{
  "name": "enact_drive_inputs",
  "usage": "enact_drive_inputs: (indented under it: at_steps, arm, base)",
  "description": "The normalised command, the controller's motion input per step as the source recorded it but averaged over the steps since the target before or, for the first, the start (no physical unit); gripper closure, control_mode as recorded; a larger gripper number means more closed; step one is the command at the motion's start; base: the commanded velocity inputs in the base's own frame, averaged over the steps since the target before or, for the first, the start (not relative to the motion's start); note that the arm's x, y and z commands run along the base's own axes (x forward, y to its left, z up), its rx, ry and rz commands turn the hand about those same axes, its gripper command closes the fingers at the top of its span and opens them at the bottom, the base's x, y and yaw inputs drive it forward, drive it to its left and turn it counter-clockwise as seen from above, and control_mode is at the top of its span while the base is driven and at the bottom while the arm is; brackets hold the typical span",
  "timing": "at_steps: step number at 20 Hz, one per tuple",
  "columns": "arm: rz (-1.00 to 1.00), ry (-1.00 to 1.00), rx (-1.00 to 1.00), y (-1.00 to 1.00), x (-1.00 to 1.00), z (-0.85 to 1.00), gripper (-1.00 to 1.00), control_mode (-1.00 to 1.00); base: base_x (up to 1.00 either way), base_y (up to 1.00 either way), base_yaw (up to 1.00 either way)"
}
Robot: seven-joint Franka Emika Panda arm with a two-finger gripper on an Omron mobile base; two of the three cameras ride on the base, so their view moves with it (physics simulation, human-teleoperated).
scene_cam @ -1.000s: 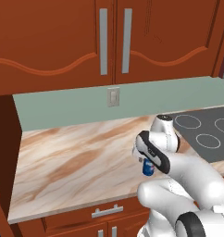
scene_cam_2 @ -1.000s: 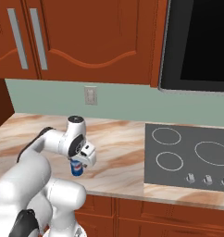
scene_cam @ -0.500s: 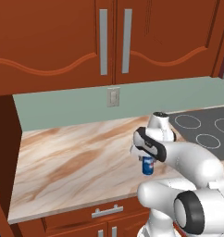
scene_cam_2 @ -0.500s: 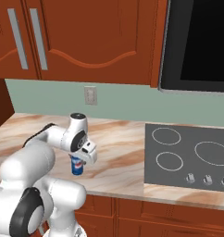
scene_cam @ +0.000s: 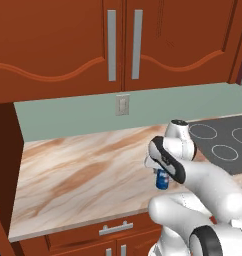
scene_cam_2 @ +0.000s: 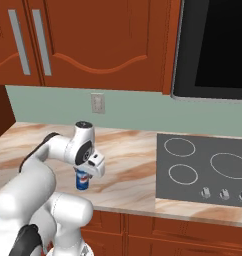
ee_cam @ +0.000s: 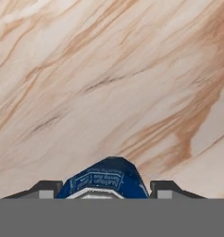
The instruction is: Move the drinks to the dining counter.
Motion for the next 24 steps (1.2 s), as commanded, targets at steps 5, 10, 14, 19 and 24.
enact_drive_inputs:
  at_steps: [5, 10, 14, 19, 24]
  arm:
    - [0.00, -0.28, 0.04, -0.20, -0.48, 0.46, 1.00, -1.00]
    - [0.00, -0.14, 0.12, -0.17, -0.37, 0.75, 1.00, -1.00]
    - [0.00, -0.02, 0.14, -0.14, -0.46, 0.73, 1.00, -1.00]
    - [-0.02, 0.00, 0.08, -0.04, -0.62, 0.97, 1.00, -1.00]
    - [-0.07, 0.00, 0.02, 0.00, -0.63, 1.00, 1.00, -1.00]
  base:
    - [0.00, 0.00, 0.00]
    - [0.00, 0.00, 0.00]
    - [0.00, 0.00, 0.00]
    - [0.00, 0.00, 0.00]
    - [0.00, 0.00, 0.00]
